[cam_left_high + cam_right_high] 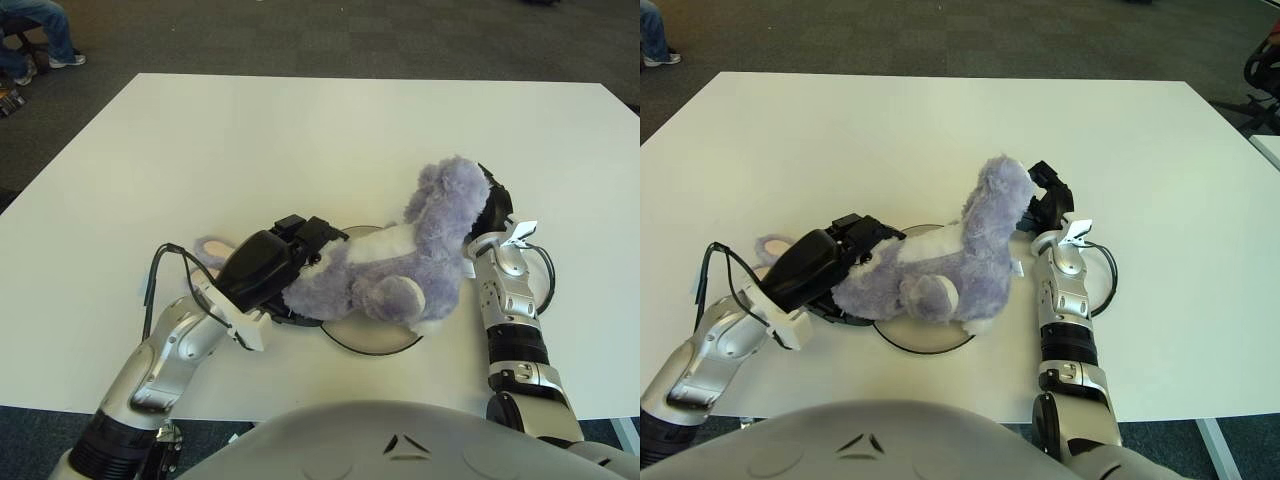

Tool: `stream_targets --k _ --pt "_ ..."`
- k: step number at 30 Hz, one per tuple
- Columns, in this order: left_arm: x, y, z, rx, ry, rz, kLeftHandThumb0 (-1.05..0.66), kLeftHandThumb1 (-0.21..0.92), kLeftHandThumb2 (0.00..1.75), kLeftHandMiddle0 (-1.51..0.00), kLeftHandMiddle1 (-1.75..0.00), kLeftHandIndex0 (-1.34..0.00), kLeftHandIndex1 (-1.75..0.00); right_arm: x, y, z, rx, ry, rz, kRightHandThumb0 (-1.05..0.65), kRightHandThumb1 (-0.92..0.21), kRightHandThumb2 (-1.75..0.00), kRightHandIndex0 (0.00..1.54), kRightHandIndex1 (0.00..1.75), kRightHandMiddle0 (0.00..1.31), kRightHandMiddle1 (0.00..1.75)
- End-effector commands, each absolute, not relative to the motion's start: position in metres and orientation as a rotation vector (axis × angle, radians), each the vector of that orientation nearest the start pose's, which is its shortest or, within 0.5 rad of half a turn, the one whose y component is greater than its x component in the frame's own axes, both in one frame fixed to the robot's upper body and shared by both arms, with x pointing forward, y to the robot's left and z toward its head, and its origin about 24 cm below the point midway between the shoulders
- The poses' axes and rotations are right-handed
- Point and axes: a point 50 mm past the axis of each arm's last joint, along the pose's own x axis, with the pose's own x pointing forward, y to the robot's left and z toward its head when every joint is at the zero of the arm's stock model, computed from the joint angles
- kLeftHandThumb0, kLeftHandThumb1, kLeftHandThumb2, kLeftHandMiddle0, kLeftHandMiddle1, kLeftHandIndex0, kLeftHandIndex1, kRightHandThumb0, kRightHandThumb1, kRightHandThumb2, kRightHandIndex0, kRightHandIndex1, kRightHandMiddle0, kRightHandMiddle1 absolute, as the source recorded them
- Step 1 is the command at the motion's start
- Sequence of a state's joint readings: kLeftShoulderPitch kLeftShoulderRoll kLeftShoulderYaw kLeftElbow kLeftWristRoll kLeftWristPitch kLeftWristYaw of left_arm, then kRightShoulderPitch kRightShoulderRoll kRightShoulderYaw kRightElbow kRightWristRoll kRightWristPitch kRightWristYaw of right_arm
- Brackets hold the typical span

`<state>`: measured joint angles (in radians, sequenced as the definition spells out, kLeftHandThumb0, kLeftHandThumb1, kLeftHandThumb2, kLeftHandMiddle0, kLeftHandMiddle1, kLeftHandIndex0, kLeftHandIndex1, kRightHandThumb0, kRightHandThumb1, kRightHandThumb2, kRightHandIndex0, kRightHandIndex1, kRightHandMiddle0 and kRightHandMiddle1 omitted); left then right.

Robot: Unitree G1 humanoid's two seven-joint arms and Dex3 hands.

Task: Put the doll into the plate.

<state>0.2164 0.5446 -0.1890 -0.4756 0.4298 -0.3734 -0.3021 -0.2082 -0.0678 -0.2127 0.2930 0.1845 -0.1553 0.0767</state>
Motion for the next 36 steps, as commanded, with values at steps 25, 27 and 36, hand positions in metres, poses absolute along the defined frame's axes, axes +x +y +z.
stream_targets --k 25,27,36 --pt "0.151 0.176 0.121 0.244 -0.290 -0.748 -1.05 0.92 0.60 -0.36 -1.19 0.00 -0.56 0.288 -0.204 0.048 0.129 -0.101 -0.110 -0.51 -0.25 -1.40 1.20 1.75 0.67 1.75" --pt "0.168 0.178 0.119 0.139 -0.257 -0.718 -0.80 0.72 0.81 -0.62 -1.52 -0.20 -1.24 0.288 -0.204 0.048 0.128 -0.102 -0.109 -0.51 -0.25 -1.40 1.20 1.75 0.67 1.75" --pt "0.175 0.179 0.121 0.093 -0.230 -0.708 -0.48 0.37 1.24 -1.00 -1.74 -0.56 -1.73 0.288 -0.204 0.048 0.126 -0.105 -0.106 -0.51 -0.25 -1.40 1.20 1.75 0.67 1.75"
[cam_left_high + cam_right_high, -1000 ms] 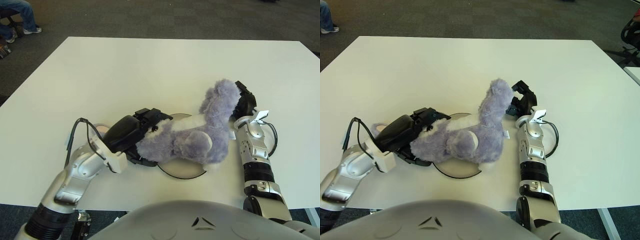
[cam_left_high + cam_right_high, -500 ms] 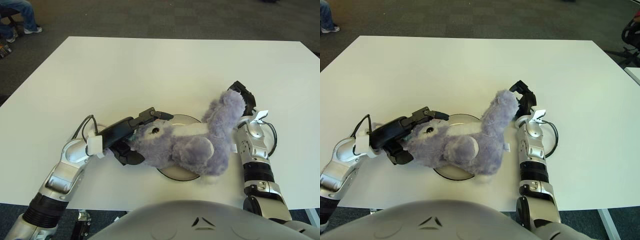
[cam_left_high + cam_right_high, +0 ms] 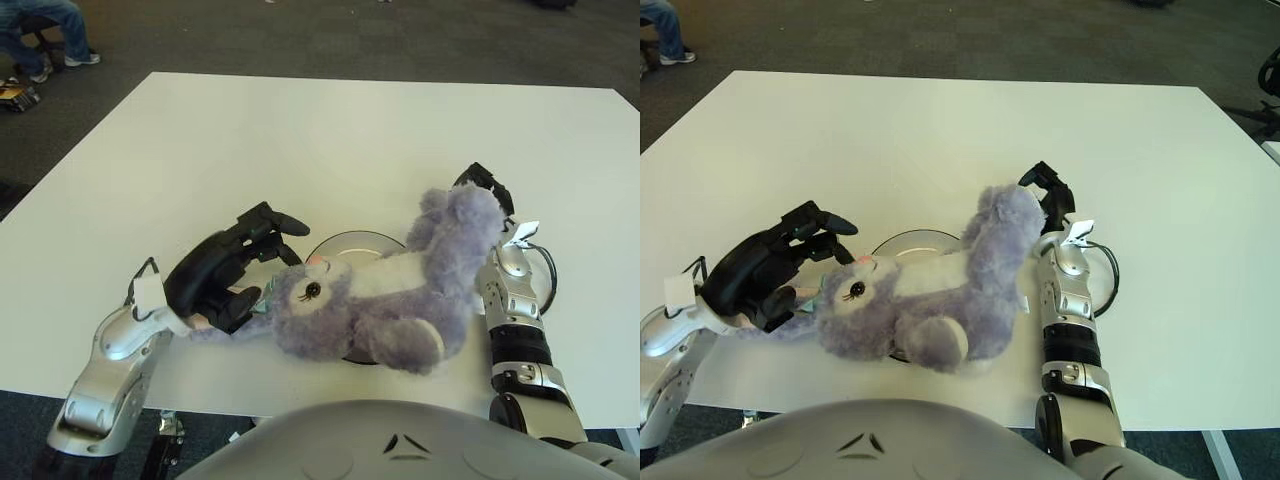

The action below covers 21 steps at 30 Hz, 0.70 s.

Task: Put the doll into the plate.

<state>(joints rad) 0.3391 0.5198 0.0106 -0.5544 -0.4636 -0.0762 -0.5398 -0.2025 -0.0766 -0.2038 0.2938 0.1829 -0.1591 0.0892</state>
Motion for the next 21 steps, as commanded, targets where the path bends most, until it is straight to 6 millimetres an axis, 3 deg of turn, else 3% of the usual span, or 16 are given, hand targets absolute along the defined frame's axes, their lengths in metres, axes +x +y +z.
stream_targets --k 1,18,19,20,21 --pt "0.175 0.179 0.121 0.093 -0.229 -0.708 -0.48 0.37 1.25 -1.01 -1.74 -0.57 -1.73 0.288 -0.204 0.048 0.126 -0.105 -0.105 -0.51 -0.25 -1.40 1.20 1.75 0.67 1.75" --pt "0.174 0.179 0.122 0.092 -0.227 -0.707 -0.47 0.36 1.26 -1.02 -1.75 -0.58 -1.75 0.287 -0.204 0.048 0.126 -0.106 -0.106 -0.51 -0.25 -1.40 1.20 1.75 0.67 1.75" --pt "0.184 0.185 0.116 -0.159 -0.238 -0.677 -0.47 0.36 1.26 -1.02 -1.75 -0.58 -1.75 0.287 -0.205 0.048 0.125 -0.103 -0.108 -0.51 -0.25 -1.40 1.20 1.75 0.67 1.75" --pt "0.190 0.188 0.112 -0.351 -0.258 -0.656 -0.67 0.55 1.08 -0.65 -1.26 -0.37 -1.14 0.287 -0.205 0.048 0.124 -0.101 -0.110 -0.51 -0.25 -1.40 1.20 1.75 0.67 1.75" --pt "0.194 0.191 0.109 -0.483 -0.276 -0.645 -0.80 0.68 0.93 -0.44 -0.90 -0.24 -0.73 0.287 -0.205 0.048 0.124 -0.100 -0.111 -0.51 -0.24 -1.40 1.20 1.75 0.67 1.75"
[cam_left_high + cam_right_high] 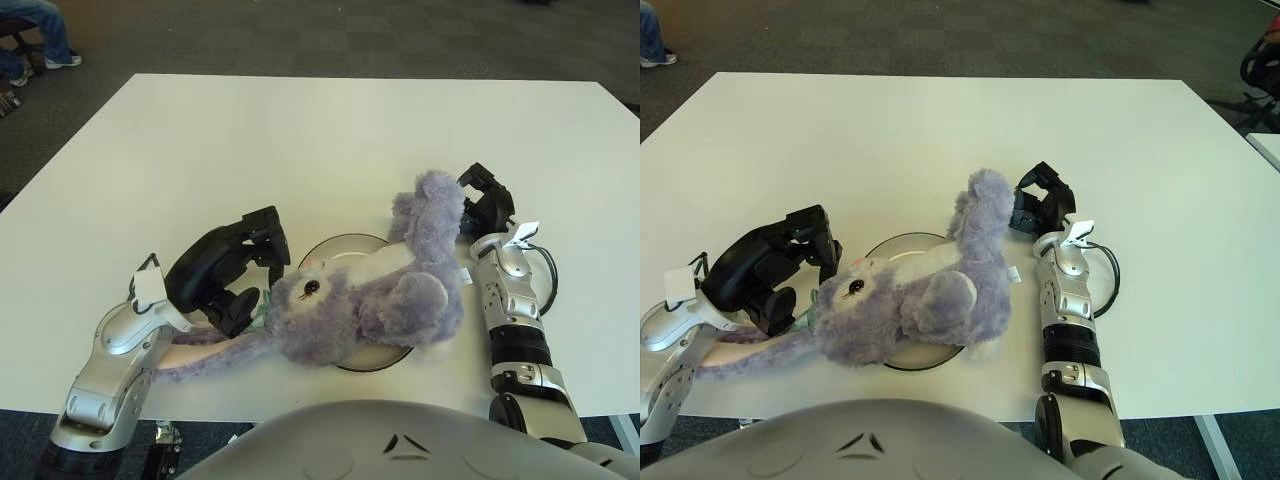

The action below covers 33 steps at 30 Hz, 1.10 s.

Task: Put the doll into the plate.

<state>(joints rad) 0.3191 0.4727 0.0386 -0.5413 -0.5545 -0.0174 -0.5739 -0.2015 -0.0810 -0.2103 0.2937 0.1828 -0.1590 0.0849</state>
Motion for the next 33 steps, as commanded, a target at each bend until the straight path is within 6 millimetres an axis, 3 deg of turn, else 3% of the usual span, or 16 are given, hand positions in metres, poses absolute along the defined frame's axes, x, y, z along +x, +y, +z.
stream_targets --k 1,3,5,12,13,19,21,22,24,25,26,27,30,33 --pt "0.199 0.194 0.107 -0.562 -0.288 -0.619 -0.85 0.73 0.88 -0.36 -0.77 -0.19 -0.58 0.288 -0.205 0.048 0.124 -0.098 -0.112 -0.51 -0.24 -1.40 1.20 1.75 0.67 1.75" --pt "0.204 0.200 0.105 -0.585 -0.289 -0.589 -0.97 0.84 0.78 -0.20 -0.46 -0.08 -0.24 0.288 -0.205 0.048 0.124 -0.097 -0.112 -0.51 -0.24 -1.41 1.21 1.75 0.67 1.75" --pt "0.209 0.206 0.104 -0.595 -0.290 -0.571 -1.01 0.88 0.75 -0.14 -0.36 -0.04 -0.12 0.288 -0.205 0.048 0.125 -0.097 -0.112 -0.51 -0.24 -1.41 1.21 1.75 0.68 1.75" --pt "0.212 0.211 0.104 -0.579 -0.311 -0.508 -1.05 0.92 0.77 -0.14 -0.26 -0.03 -0.03 0.288 -0.205 0.047 0.124 -0.097 -0.114 -0.51 -0.24 -1.41 1.21 1.75 0.68 1.75" --pt "0.214 0.222 0.102 -0.565 -0.322 -0.460 -1.05 0.92 0.77 -0.14 -0.26 -0.03 -0.03 0.288 -0.205 0.047 0.123 -0.097 -0.113 -0.51 -0.24 -1.41 1.21 1.75 0.68 1.75" --pt "0.217 0.230 0.104 -0.487 -0.419 -0.168 -0.85 0.92 0.67 -0.27 -0.41 0.00 -0.50 0.288 -0.205 0.047 0.126 -0.094 -0.111 -0.51 -0.24 -1.41 1.21 1.75 0.68 1.75" --pt "0.219 0.231 0.105 -0.455 -0.420 -0.012 -0.80 0.92 0.63 -0.33 -0.66 -0.03 -0.93 0.287 -0.206 0.047 0.127 -0.093 -0.112 -0.51 -0.24 -1.41 1.22 1.75 0.68 1.75" --pt "0.220 0.231 0.105 -0.435 -0.419 0.058 -0.79 0.92 0.63 -0.34 -0.71 -0.04 -1.02 0.287 -0.206 0.047 0.127 -0.093 -0.112 -0.51 -0.24 -1.41 1.22 1.75 0.68 1.75" --pt "0.224 0.233 0.106 -0.402 -0.422 0.160 -0.73 0.92 0.59 -0.46 -0.89 -0.14 -1.36 0.287 -0.206 0.047 0.128 -0.093 -0.114 -0.51 -0.24 -1.41 1.22 1.75 0.68 1.75" --pt "0.226 0.235 0.107 -0.390 -0.423 0.197 -0.61 0.82 0.70 -0.52 -1.03 -0.22 -1.50 0.287 -0.206 0.047 0.129 -0.093 -0.114 -0.51 -0.24 -1.41 1.22 1.75 0.68 1.75" --pt "0.230 0.238 0.107 -0.375 -0.422 0.243 -0.57 0.78 0.74 -0.55 -1.08 -0.25 -1.55 0.287 -0.206 0.047 0.129 -0.093 -0.115 -0.51 -0.24 -1.41 1.22 1.75 0.68 1.75" --pt "0.234 0.241 0.108 -0.364 -0.422 0.274 -0.51 0.71 0.83 -0.63 -1.29 -0.31 -1.62 0.287 -0.206 0.047 0.129 -0.093 -0.115 -0.51 -0.24 -1.41 1.22 1.75 0.68 1.75" --pt "0.238 0.245 0.107 -0.326 -0.424 0.373 -0.45 0.61 0.94 -0.76 -1.57 -0.38 -1.70 0.286 -0.206 0.047 0.131 -0.092 -0.116 -0.51 -0.23 -1.42 1.22 1.75 0.68 1.75" --pt "0.240 0.246 0.107 -0.301 -0.428 0.435 -0.43 0.56 1.01 -0.90 -1.69 -0.42 -1.73 0.286 -0.207 0.047 0.133 -0.091 -0.117 -0.52 -0.23 -1.42 1.23 1.75 0.68 1.75"
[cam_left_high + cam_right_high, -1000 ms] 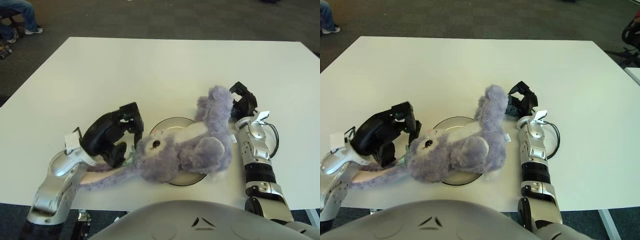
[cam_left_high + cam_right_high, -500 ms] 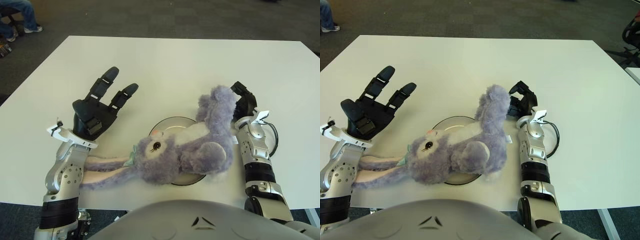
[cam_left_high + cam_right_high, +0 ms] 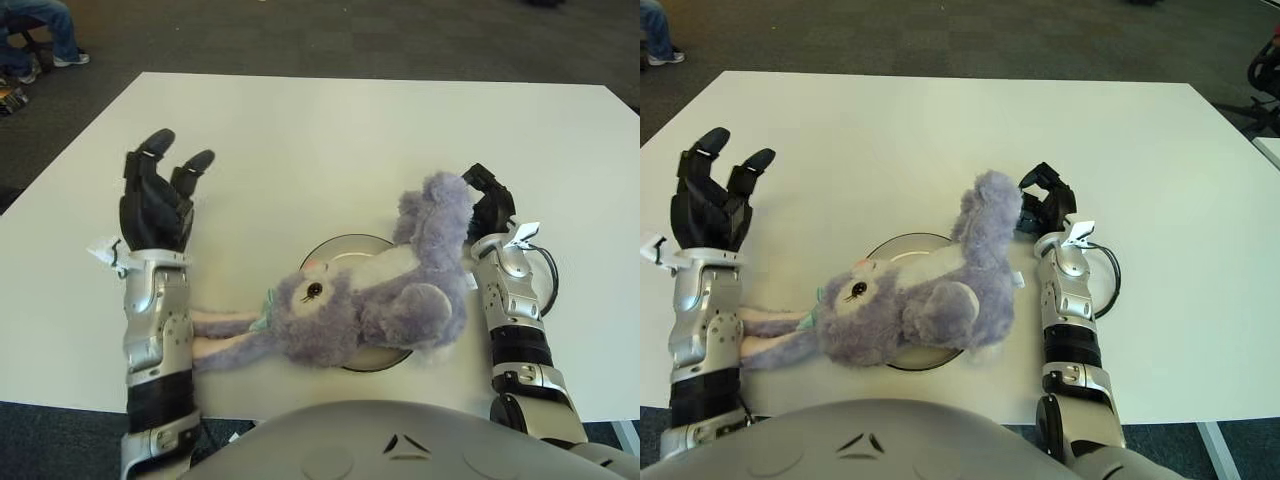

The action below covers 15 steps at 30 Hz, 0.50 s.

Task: Put the doll into the plate.

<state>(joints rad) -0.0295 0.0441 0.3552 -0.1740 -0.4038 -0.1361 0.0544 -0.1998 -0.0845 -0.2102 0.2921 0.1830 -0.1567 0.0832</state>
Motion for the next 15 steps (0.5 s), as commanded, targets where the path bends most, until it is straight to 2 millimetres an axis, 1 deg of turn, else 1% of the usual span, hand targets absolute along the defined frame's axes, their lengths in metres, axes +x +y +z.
stream_targets --k 1,3,7,15 --pt "0.240 0.246 0.107 -0.292 -0.428 0.449 -0.43 0.56 1.01 -0.91 -1.70 -0.43 -1.74 0.286 -0.207 0.047 0.133 -0.091 -0.117 -0.52 -0.23 -1.42 1.23 1.75 0.68 1.75" --pt "0.243 0.247 0.105 -0.259 -0.420 0.495 -0.43 0.52 1.06 -0.99 -1.73 -0.45 -1.74 0.286 -0.207 0.047 0.132 -0.092 -0.117 -0.52 -0.23 -1.42 1.23 1.75 0.68 1.75" --pt "0.245 0.247 0.101 -0.241 -0.408 0.517 -0.43 0.47 1.12 -1.09 -1.74 -0.49 -1.75 0.285 -0.207 0.047 0.131 -0.092 -0.118 -0.52 -0.23 -1.42 1.23 1.75 0.68 1.75" --pt "0.250 0.245 0.089 -0.293 -0.360 0.457 -0.45 0.43 1.18 -1.17 -1.75 -0.52 -1.75 0.285 -0.207 0.047 0.131 -0.089 -0.116 -0.52 -0.23 -1.42 1.24 1.75 0.69 1.75"
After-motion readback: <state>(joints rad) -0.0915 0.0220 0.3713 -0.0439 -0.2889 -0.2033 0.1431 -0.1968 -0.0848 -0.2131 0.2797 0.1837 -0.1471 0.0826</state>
